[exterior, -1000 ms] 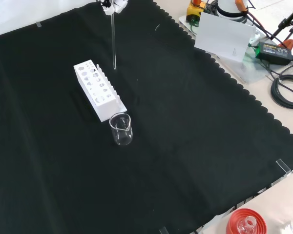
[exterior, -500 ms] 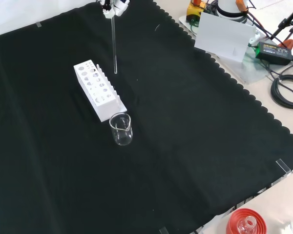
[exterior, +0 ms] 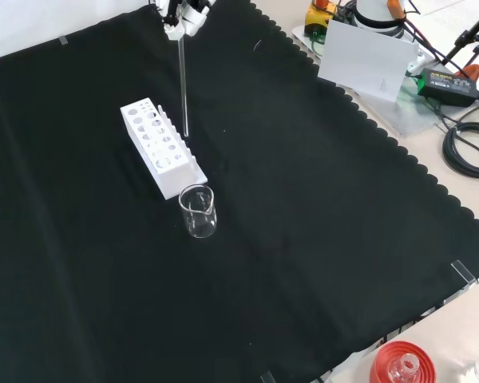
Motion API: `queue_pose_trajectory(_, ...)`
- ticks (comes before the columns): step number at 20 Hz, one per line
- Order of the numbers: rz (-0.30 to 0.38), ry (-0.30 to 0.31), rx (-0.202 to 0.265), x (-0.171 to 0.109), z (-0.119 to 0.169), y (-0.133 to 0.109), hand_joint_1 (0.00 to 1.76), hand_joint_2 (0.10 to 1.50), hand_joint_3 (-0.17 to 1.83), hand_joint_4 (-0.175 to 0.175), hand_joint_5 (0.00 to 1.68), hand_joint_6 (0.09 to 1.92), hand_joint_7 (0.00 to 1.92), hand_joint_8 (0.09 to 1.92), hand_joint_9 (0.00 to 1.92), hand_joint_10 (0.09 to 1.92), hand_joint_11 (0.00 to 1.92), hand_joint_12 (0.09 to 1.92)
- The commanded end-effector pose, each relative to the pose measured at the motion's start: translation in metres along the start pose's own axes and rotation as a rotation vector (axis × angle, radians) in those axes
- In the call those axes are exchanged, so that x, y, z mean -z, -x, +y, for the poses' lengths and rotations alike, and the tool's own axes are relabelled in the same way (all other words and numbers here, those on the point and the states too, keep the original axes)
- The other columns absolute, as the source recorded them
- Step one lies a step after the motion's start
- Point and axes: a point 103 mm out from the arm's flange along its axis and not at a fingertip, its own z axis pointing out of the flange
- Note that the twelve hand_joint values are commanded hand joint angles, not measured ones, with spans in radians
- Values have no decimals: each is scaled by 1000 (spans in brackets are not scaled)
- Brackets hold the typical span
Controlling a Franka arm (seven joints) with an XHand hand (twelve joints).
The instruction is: Stir in the beaker to the left of the white test tube rack with the glass rod.
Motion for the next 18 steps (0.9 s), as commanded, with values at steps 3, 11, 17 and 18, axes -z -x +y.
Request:
queue_pose_trajectory(3,18,11,75,6,23,-33,1312,1080,-175,-175,1223,601,1271,617,1652,516,1510,715)
queue_pose_trajectory(11,31,-15,116,-8,41,-50,1312,1079,-175,-175,1226,596,1274,612,1654,513,1510,715)
queue_pose_trajectory(17,12,-44,146,-15,54,-66,1312,1078,-175,-175,1228,593,1275,608,1655,510,1511,716)
queue_pose_trajectory(18,19,-38,152,-19,56,-64,1312,1078,-175,-175,1228,592,1276,608,1655,510,1511,716)
